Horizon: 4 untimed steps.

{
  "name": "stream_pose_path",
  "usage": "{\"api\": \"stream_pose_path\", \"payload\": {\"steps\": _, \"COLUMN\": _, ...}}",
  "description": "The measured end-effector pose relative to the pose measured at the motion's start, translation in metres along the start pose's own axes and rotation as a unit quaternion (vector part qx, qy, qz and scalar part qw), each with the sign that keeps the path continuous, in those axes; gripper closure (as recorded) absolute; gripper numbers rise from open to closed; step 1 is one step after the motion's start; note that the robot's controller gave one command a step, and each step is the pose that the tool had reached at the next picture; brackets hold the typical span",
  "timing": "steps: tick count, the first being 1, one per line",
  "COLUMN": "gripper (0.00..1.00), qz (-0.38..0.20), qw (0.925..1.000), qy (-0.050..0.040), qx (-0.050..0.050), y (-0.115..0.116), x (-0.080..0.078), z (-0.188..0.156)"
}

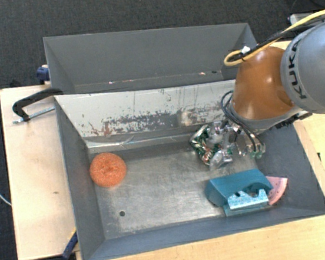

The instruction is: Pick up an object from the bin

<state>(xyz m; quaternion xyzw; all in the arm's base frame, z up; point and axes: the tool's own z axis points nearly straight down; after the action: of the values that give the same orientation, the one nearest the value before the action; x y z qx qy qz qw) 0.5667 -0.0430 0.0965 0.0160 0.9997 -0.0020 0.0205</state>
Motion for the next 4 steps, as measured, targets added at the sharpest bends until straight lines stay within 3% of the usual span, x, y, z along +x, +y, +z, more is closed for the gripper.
{"api": "stream_pose_path", "payload": {"steps": 4, "gripper": 1.00, "qz": 0.000, "qw": 1.0000, "qy": 0.0001, "qx": 0.000, "y": 0.0001, "x": 0.0001, "z": 0.0001}}
